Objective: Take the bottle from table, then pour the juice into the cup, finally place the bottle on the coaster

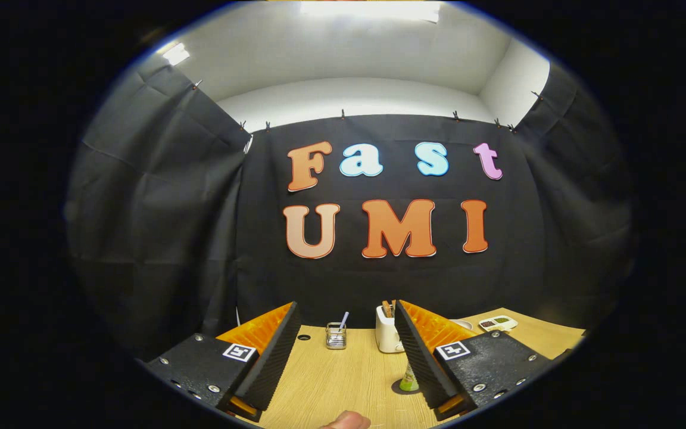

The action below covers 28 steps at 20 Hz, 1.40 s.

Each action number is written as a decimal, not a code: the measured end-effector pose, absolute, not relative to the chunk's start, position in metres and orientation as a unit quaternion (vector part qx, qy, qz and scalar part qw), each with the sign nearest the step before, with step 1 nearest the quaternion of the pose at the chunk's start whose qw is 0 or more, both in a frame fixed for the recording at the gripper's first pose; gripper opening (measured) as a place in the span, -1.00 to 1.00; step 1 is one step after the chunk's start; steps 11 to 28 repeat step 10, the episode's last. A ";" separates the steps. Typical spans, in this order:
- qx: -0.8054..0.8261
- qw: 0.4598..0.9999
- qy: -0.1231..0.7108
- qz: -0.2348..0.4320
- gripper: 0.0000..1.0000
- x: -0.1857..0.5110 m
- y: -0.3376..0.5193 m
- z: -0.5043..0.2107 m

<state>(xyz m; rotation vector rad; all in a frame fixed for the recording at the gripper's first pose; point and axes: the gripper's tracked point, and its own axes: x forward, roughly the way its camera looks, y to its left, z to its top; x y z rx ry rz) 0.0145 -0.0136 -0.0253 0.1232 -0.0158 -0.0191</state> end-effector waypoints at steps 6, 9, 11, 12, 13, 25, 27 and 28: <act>0.056 0.998 -0.002 -0.012 0.89 0.016 -0.014 -0.028; 0.067 0.998 -0.009 -0.009 0.88 0.015 -0.015 -0.023; 0.067 0.998 -0.012 -0.010 0.89 0.015 -0.019 -0.022; 0.067 0.998 -0.012 -0.010 0.89 0.015 -0.019 -0.022; 0.067 0.998 -0.012 -0.010 0.89 0.015 -0.019 -0.022; 0.067 0.998 -0.012 -0.010 0.89 0.015 -0.019 -0.022; 0.067 0.998 -0.012 -0.010 0.89 0.015 -0.019 -0.022; 0.067 0.998 -0.012 -0.010 0.89 0.015 -0.019 -0.022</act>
